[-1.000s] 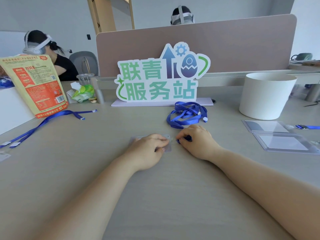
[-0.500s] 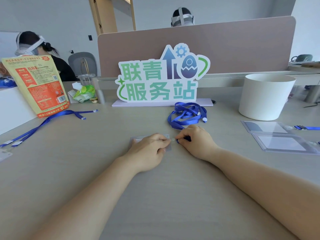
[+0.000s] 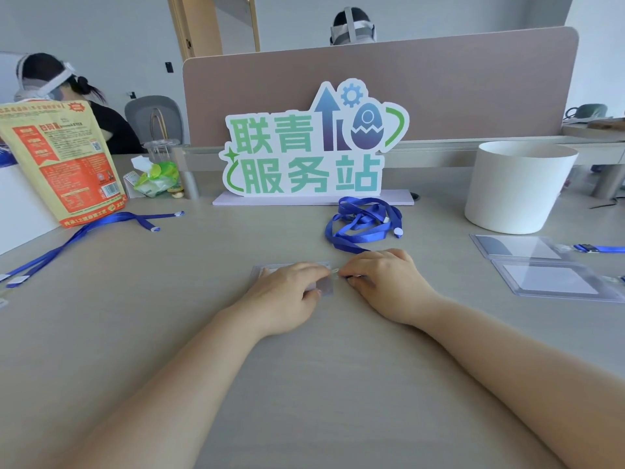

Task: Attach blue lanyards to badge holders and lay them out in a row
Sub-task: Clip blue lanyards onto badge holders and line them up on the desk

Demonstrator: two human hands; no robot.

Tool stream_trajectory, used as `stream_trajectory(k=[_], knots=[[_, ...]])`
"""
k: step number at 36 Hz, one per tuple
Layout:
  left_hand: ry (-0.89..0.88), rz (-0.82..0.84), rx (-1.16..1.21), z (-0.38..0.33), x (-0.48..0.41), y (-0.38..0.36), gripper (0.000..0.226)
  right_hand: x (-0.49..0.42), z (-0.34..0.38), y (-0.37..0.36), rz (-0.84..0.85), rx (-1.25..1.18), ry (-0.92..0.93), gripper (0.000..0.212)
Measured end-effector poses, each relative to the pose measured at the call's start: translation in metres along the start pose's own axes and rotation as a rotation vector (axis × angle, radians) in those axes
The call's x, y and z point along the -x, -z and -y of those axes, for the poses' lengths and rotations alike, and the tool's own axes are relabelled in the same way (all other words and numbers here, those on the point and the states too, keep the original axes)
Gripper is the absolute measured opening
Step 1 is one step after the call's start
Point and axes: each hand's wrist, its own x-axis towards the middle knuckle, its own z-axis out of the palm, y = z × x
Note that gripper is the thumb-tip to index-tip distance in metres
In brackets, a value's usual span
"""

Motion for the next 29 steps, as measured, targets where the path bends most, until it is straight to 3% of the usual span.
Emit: stream_trajectory(k=[5, 9, 19, 29], knots=[[0.005, 0.007, 0.047, -0.0009, 0.0026, 0.0013, 0.039, 0.0016, -0.0005, 0.0053, 0.026, 0.032, 0.074, 0.027], [0.005, 0.019, 0.021, 0.0004, 0.0007, 0.0001, 0.042, 0.0041, -0.0016, 0.0084, 0.059, 0.007, 0.028, 0.025], [-0.009, 0.012, -0.019, 0.0004, 0.0001, -0.0016, 0.042, 0.0048, -0.0010, 0.0085, 0.098, 0.028, 0.099, 0.044], [0.000, 0.033, -0.068, -0.0011, -0.0002, -0.0045, 0.044, 0.0048, -0.0008, 0.0095, 0.117, -0.031, 0.035, 0.035]])
